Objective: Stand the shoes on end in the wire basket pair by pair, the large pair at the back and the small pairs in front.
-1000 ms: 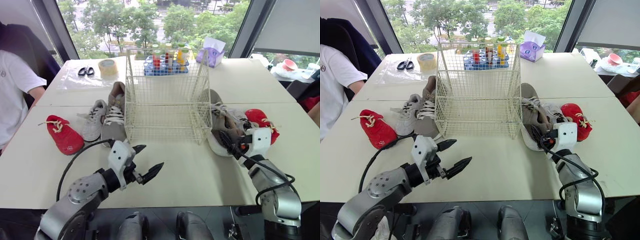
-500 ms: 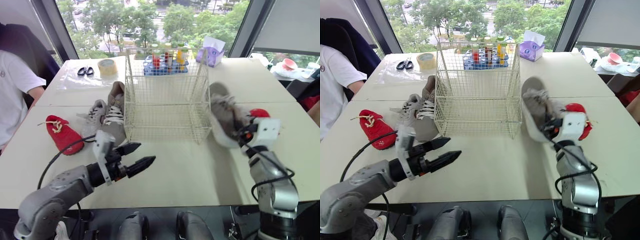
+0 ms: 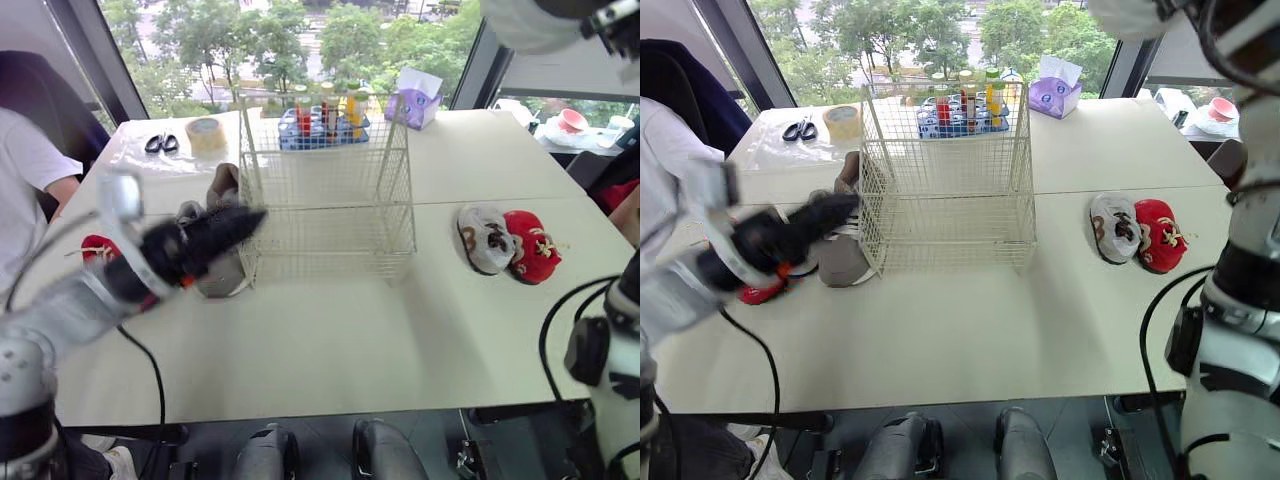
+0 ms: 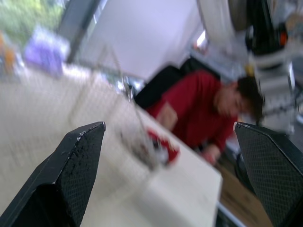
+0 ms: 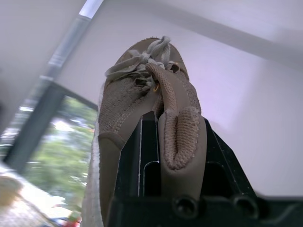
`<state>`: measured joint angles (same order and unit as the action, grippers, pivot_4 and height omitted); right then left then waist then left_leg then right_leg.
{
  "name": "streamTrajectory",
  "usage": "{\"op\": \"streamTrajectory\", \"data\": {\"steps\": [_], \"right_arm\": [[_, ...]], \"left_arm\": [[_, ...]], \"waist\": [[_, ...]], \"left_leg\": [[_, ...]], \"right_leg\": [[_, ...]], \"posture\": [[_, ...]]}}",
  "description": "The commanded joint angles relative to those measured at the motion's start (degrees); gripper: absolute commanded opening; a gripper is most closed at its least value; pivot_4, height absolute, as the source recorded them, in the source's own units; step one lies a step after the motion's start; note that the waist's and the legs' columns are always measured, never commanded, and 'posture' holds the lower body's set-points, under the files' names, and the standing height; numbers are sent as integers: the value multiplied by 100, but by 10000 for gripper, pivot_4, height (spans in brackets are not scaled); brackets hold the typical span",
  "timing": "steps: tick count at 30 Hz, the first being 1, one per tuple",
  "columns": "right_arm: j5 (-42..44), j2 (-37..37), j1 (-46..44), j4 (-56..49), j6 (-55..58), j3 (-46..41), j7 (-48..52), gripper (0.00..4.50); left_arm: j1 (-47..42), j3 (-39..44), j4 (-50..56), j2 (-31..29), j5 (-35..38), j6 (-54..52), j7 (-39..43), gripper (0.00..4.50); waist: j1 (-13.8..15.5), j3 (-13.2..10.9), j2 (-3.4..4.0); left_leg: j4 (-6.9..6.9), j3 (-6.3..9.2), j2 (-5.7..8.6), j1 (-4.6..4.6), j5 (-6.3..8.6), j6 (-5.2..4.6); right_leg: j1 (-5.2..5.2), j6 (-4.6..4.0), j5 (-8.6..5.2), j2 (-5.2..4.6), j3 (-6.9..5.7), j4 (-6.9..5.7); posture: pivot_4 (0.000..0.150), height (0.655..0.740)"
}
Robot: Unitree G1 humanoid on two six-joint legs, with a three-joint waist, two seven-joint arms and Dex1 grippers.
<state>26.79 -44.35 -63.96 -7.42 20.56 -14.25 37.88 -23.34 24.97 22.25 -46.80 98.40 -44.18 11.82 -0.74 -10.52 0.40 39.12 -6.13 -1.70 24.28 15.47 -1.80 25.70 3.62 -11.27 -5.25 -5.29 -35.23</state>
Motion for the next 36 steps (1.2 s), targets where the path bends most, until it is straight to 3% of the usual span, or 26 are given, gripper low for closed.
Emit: {"op": "streamTrajectory", "data": {"steps": [1, 5, 11, 23, 31, 33, 36], "right_arm": [[184, -176, -495, 245, -375, 315, 1058, 2234], [27, -106, -858, 797, -1062, 781, 2117, 2234], [-339, 262, -1159, 1455, -2250, 1181, 2886, 2234], [-1063, 727, -1288, 2003, -3819, 1454, 3022, 2234], [-1135, 675, -1066, 1651, -3827, 1424, 2978, 2233], [-1141, 660, -1011, 1540, -3721, 1422, 2954, 2233], [-1187, 636, -964, 1480, -3633, 1407, 2919, 2233]], "left_arm": [[-659, 483, -916, -359, -485, 394, -178, 45000], [-1027, 717, -2164, -1041, -1135, 211, 868, 45000], [-1793, 299, -3352, -1548, -1593, -528, 2542, 45000], [-4270, -1235, -4611, -1035, -3411, -1023, 4603, 45000], [-4859, -1310, -5053, -728, -4116, -1321, 5340, 7897], [-4879, -1271, -5011, -646, -4218, -1357, 5358, 3145], [-4804, -1105, -4876, -505, -4236, -1430, 5274, 3037]], "waist": [[2, 0, -2], [-11, -8, -13], [21, -24, -47], [-7, -40, -81], [-16, -41, -82], [-16, -41, -82], [-11, -41, -82]], "left_leg": [[0, -3, -1, 0, 0, 0], [2, -18, 0, 1, 0, 0], [2, -23, -3, 11, -20, 37], [1, -40, -2, 15, -28, 51], [1, -45, -4, 17, -30, 54], [1, -44, -5, 17, -30, 54], [4, -41, -6, 17, -30, 54]], "right_leg": [[-1, 1, 0, 0, 0, 1], [-1, 2, 1, 0, 0, 6], [8, 3, 0, -3, -2, 6], [17, 4, 1, -3, -2, -2], [31, 5, 1, -2, 3, -16], [33, 5, 2, -3, 6, -20], [37, 5, 2, -3, 11, -27]], "posture": [[1500, 7400], [1500, 7400], [1500, 7400], [1500, 7400], [1500, 7400], [1500, 7400], [1500, 7400]]}}
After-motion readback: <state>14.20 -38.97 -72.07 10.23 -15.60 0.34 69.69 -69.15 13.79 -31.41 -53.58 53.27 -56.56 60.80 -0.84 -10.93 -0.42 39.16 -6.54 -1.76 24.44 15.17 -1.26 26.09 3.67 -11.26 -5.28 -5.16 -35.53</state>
